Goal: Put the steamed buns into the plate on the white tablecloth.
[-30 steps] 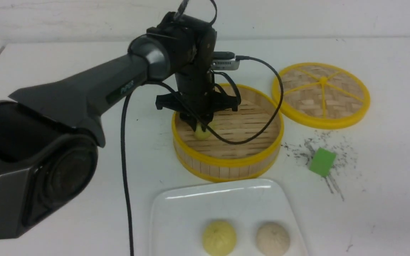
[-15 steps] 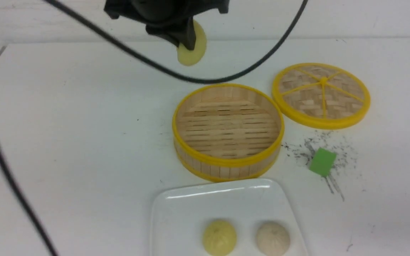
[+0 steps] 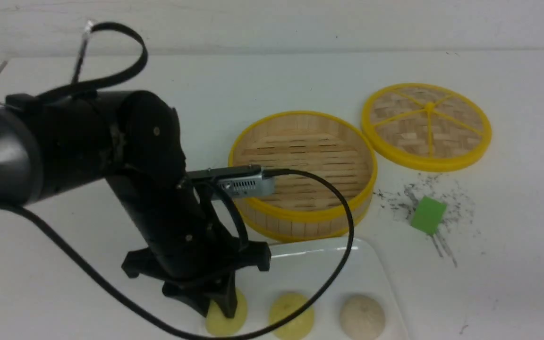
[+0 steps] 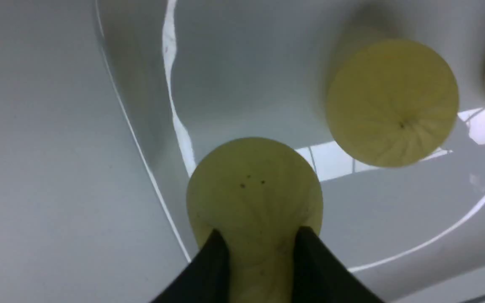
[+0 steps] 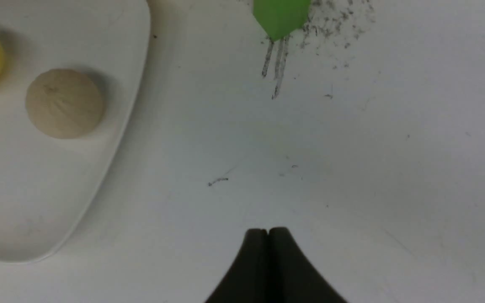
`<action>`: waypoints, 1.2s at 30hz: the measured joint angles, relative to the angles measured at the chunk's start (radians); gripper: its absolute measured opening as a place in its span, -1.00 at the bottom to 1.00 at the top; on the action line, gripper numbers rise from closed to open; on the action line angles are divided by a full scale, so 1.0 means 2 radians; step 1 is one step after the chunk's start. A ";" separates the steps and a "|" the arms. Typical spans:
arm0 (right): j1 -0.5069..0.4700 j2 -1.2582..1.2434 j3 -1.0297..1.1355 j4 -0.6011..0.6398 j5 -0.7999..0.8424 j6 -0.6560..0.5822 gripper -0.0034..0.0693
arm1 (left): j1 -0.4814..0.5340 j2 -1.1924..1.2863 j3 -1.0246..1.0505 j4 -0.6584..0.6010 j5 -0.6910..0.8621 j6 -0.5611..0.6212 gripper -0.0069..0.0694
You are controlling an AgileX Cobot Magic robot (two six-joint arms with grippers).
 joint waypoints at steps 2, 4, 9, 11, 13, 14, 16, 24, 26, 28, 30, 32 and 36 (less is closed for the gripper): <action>0.000 0.000 0.000 0.000 -0.006 0.000 -0.91 | 0.000 0.011 0.000 -0.002 -0.015 0.001 -0.02; 0.000 0.000 0.000 0.000 -0.006 0.000 -0.91 | 0.000 0.027 0.000 -0.003 -0.031 0.002 0.19; 0.000 -0.001 0.000 0.000 -0.005 0.000 -0.91 | 0.000 0.047 -0.005 -0.026 -0.038 0.018 0.55; 0.000 -0.006 -0.004 0.002 0.009 -0.001 -0.91 | 0.000 0.047 -0.022 -0.030 -0.033 0.029 0.63; 0.000 -0.016 -0.013 0.007 0.025 -0.001 -0.91 | 0.000 0.046 -0.043 -0.026 -0.028 0.033 0.65; 0.000 -0.025 -0.022 0.011 0.036 -0.001 -0.91 | 0.000 0.044 -0.056 -0.018 -0.025 0.033 0.66; 0.000 -0.045 -0.040 0.015 0.051 -0.001 -0.91 | 0.000 0.043 -0.074 -0.003 -0.018 0.033 0.65; 0.000 -0.208 -0.084 0.024 0.038 -0.001 -0.91 | 0.000 0.042 -0.142 0.044 0.050 0.042 -0.01; 0.000 -0.245 -0.061 0.024 -0.002 -0.001 -0.91 | 0.000 0.042 -0.143 0.051 0.055 0.051 -0.29; 0.000 -0.266 -0.037 0.024 -0.035 -0.001 -0.91 | 0.000 0.042 -0.143 0.055 0.056 0.057 -0.51; 0.000 -0.291 0.019 0.024 -0.100 -0.013 -0.91 | 0.000 0.042 -0.143 0.062 0.057 0.068 -0.74; 0.000 -0.298 0.059 0.030 -0.148 -0.034 -0.90 | 0.000 0.042 -0.143 0.068 0.057 0.071 -0.81; 0.000 -0.293 0.128 0.081 -0.240 -0.098 -0.90 | 0.000 0.042 -0.143 0.078 0.057 0.073 -0.81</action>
